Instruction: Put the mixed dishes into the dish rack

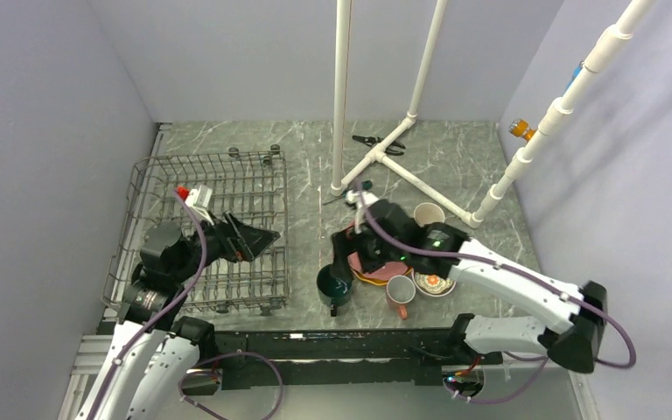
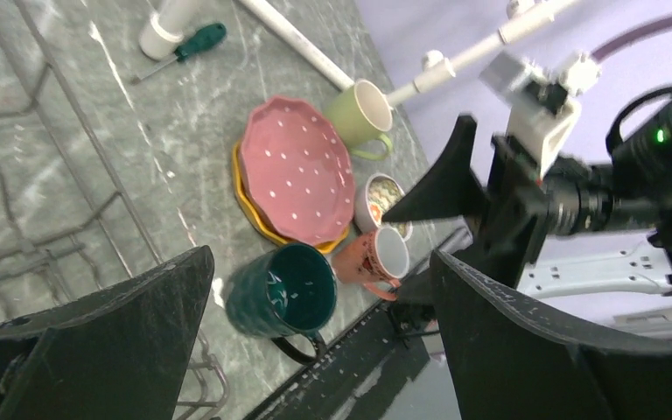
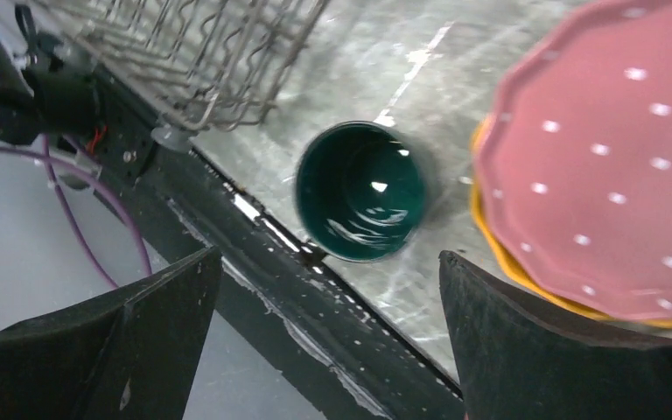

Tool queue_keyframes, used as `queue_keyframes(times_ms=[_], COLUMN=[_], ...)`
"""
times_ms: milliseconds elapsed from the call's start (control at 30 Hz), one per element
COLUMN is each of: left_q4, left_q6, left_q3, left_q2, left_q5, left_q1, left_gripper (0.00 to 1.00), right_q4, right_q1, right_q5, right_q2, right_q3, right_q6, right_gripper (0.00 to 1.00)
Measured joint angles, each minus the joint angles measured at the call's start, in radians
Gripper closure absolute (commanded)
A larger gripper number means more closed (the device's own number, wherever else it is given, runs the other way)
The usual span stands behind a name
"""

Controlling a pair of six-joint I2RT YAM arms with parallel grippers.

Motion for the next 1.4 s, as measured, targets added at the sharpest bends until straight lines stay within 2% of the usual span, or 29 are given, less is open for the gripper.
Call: queue_keyframes(times_ms=[67,133,233,267,333,433,500,633,800,1033,1400], left_q4=[-0.041,-0.099,-0.160,-0.162,-0.159,-0.192,-0.217,-0.250,-0.286,-0.306,-0.305], left_q6=[0.026,0.054,0.098,0.107,0.120,0.130,0.146,0.179,0.209,0.241,0.234], left_q3=[0.028,0.082,0.183,0.196,0.183,0.148,0.149,0.154,0.178,0.217,0.214], left_q2=[-0.018,-0.017,0.004,0.001,-0.029,-0.063,-0.044,0.007,0.020,0.004,0.014], left_q5=[-0.048,-0.089,-0.127,-0.134,-0.151,-0.186,-0.204,-0.233,-0.266,-0.294,-0.278], left_q1=[-0.005,-0.005,-0.005,-0.005,-0.005,-0.006,-0.006,-0.007,-0.007,-0.006,-0.007], left_gripper=[0.01,0.01,0.01,0.01,0.01,0.01,0.01,0.01,0.01,0.01,0.01], right_q4=[0.029,0.041,0.046,0.047,0.049,0.055,0.064,0.074,0.075,0.078,0.099], right_q1=[0.120,0.189,0.269,0.294,0.344,0.397,0.414,0.430,0.443,0.467,0.467], right_q5=[0.054,0.109,0.208,0.247,0.317,0.402,0.439,0.497,0.546,0.591,0.623], right_q2=[0.070,0.127,0.200,0.222,0.261,0.318,0.353,0.419,0.520,0.586,0.671], right_q3=[0.026,0.039,0.046,0.047,0.047,0.051,0.056,0.073,0.140,0.162,0.159], right_q6=[0.034,0.060,0.106,0.122,0.148,0.178,0.182,0.174,0.164,0.161,0.161], right_gripper=[0.11,0.17,0.20,0.25,0.33,0.34,0.35,0.46,0.51,0.58,0.78])
